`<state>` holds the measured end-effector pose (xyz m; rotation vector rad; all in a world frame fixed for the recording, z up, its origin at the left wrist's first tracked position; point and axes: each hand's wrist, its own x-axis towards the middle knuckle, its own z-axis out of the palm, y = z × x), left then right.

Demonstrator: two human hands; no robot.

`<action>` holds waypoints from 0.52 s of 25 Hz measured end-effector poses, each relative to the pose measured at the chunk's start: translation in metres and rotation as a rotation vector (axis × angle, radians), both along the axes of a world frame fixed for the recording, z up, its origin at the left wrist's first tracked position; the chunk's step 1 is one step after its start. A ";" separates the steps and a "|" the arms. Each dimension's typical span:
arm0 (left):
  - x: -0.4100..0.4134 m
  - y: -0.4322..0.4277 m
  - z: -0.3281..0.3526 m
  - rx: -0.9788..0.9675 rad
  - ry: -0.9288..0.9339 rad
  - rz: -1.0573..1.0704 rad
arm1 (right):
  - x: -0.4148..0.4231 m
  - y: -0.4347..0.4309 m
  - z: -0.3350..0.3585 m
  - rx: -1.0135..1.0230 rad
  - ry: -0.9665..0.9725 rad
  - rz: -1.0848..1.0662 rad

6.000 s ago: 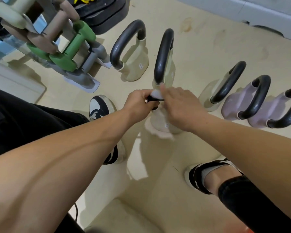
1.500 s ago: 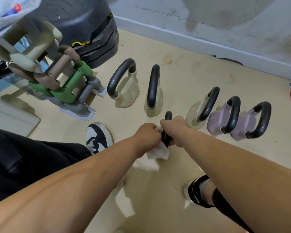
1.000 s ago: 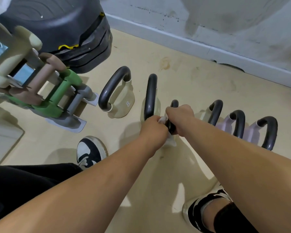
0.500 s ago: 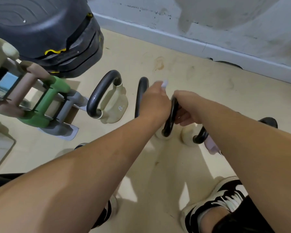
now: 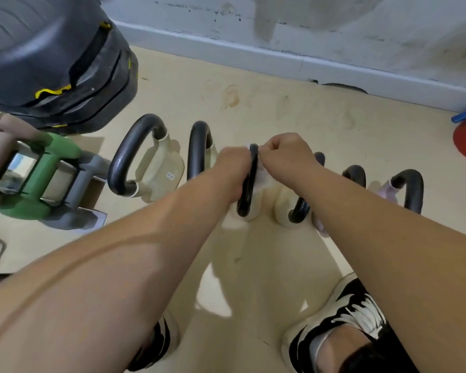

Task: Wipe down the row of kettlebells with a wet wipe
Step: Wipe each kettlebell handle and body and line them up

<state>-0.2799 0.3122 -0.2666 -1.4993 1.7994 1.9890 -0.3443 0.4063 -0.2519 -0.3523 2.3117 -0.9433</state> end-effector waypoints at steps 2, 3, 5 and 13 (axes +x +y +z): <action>0.025 0.025 -0.003 -0.097 -0.046 -0.094 | 0.000 0.005 0.006 0.026 0.090 0.057; 0.040 0.034 -0.006 -0.154 -0.061 -0.111 | -0.001 0.008 0.010 0.049 0.136 0.082; 0.056 0.036 0.003 -0.370 -0.089 -0.172 | 0.001 0.017 0.018 0.075 0.269 0.096; 0.051 0.075 0.036 -0.308 0.070 -0.266 | 0.025 0.079 0.000 0.197 -0.126 -0.314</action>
